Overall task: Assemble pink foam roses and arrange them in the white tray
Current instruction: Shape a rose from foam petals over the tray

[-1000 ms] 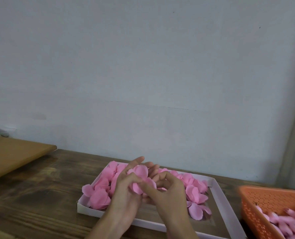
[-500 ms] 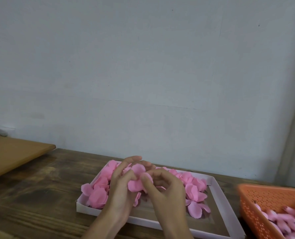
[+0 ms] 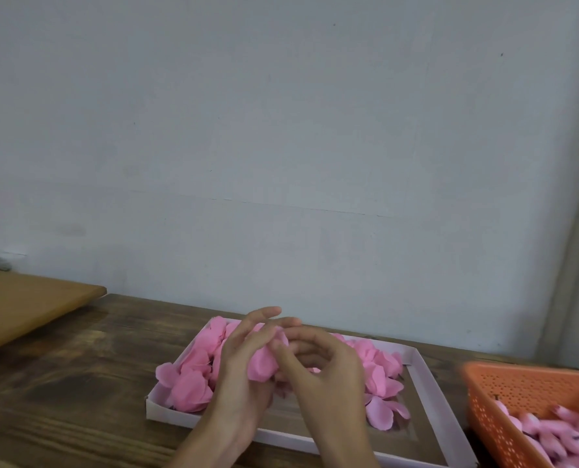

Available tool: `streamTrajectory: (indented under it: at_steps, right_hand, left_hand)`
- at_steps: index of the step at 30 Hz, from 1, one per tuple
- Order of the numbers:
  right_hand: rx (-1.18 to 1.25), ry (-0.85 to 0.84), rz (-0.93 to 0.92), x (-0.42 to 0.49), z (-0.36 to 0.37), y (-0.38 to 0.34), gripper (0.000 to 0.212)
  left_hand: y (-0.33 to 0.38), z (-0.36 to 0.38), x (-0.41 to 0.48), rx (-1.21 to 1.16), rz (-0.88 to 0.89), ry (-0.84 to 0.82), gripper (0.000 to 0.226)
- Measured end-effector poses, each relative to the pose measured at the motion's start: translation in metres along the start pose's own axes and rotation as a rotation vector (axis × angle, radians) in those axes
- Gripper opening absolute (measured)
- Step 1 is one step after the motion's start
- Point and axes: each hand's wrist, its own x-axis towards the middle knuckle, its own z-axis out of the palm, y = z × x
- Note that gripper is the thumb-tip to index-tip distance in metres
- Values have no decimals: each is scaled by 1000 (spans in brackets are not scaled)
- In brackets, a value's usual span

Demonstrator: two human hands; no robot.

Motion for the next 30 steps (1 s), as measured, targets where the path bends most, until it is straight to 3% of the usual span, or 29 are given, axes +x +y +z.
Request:
streamTrajectory:
  at_steps: [8,12,15,20,22,27,30]
  right_hand:
    - [-269,-203,-143,1,0,0,31]
    - [-414,-173,-284,1,-1,5,28]
    - [-502,-121,-404,1,-2,8,22]
    - [-594,-113,-410,4,-7,5,12]
    - [-620,-181,-391,10,-13,-1,13]
    - [-460,-627,-210,25,-41,-30,22]
    - [-353,-658,-143,29,-53,-41,22]
  left_hand:
    - [12,0,-1,-152,-86,24,58]
    - [11,-1,0,-165,-121,-16,50]
    - [12,-3,0,-150,-128,-69,58]
    - [17,-14,0,-74,-149,-203,64]
    - [18,-16,0,-39,-146,-216,63]
    - [23,-19,-1,23,-165,-277,64]
    - [22,-20,-1,89,-143,-307,65]
